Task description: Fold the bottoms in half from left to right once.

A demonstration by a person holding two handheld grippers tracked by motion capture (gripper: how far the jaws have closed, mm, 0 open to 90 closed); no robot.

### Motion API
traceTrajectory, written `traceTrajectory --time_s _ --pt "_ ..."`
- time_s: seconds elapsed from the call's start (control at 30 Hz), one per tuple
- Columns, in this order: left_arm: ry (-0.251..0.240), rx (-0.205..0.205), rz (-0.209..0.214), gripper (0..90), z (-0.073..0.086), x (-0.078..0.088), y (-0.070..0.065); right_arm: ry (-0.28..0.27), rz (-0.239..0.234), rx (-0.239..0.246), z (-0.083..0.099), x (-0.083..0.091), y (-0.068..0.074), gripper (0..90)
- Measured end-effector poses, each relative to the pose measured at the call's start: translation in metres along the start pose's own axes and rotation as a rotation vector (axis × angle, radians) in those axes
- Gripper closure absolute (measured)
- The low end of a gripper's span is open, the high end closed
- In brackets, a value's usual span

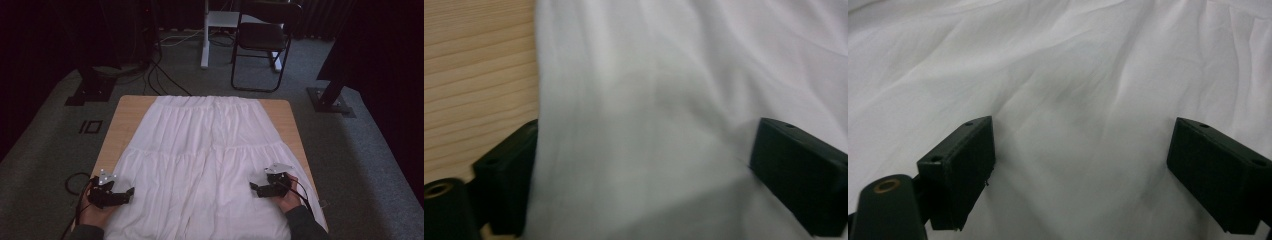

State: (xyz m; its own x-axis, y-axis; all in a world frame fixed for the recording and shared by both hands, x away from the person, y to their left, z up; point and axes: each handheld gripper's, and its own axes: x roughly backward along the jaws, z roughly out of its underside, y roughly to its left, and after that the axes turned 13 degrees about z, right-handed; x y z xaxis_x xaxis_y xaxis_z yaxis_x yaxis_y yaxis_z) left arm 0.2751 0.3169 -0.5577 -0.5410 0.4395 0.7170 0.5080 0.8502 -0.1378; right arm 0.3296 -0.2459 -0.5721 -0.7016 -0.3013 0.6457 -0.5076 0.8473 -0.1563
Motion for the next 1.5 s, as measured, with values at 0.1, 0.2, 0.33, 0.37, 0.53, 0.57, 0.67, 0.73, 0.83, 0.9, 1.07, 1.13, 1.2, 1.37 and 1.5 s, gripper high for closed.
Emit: traceTrajectory --time_s 0.1,0.2,0.33,0.37,0.53,0.57,0.67,0.73,0.83,0.9,1.07,1.13,1.2,1.37,1.5 --pt "-0.001 -0.015 0.012 18.7 0.000 -0.001 -0.008 0.000 0.000 0.000 0.000 0.000 0.000 11.3" --pt "-0.011 -0.023 0.022 31.4 -0.001 -0.001 -0.014 0.000 0.000 0.000 0.000 0.000 0.000 11.2" --pt "-0.022 -0.037 0.042 58.0 -0.001 0.001 -0.018 0.000 0.002 -0.001 0.000 0.000 0.000 11.3" --pt "-0.023 -0.038 0.050 67.6 -0.001 0.001 -0.018 0.000 0.002 -0.002 0.000 0.000 0.000 11.1" --pt "-0.009 -0.076 0.036 86.2 -0.002 0.001 -0.020 -0.001 -0.002 0.000 0.001 0.001 0.001 13.2" --pt "-0.007 -0.077 0.028 86.5 -0.002 0.001 -0.019 -0.005 -0.004 0.000 0.001 0.002 0.001 15.5" --pt "-0.001 -0.072 -0.009 86.8 -0.002 0.004 -0.013 -0.014 0.001 -0.003 0.001 0.006 0.001 31.1" --pt "0.005 -0.065 -0.043 86.9 -0.002 0.006 -0.007 -0.014 0.027 0.003 -0.001 0.014 -0.003 39.3" --pt "0.008 -0.043 -0.109 86.9 0.000 0.012 0.005 -0.071 0.075 -0.034 -0.005 0.037 -0.017 40.5" --pt "0.006 -0.019 -0.163 87.0 0.002 0.018 0.019 -0.076 0.114 -0.064 -0.003 0.051 -0.030 39.0" --pt "0.006 0.007 -0.243 87.1 0.004 0.027 0.037 -0.041 0.224 -0.074 0.009 0.066 -0.052 36.1" --pt "0.005 0.015 -0.266 87.1 0.003 0.031 0.043 -0.019 0.263 -0.088 0.016 0.070 -0.062 34.8" --pt "0.007 0.016 -0.289 87.1 0.001 0.033 0.047 0.010 0.295 -0.095 0.023 0.071 -0.069 34.0" --pt "0.004 0.063 -0.365 87.2 0.001 0.043 0.067 0.068 0.307 -0.158 0.042 0.066 -0.086 32.8" --pt "0.002 0.109 -0.433 87.3 0.001 0.052 0.084 0.101 0.290 -0.156 0.046 0.059 -0.086 30.5"
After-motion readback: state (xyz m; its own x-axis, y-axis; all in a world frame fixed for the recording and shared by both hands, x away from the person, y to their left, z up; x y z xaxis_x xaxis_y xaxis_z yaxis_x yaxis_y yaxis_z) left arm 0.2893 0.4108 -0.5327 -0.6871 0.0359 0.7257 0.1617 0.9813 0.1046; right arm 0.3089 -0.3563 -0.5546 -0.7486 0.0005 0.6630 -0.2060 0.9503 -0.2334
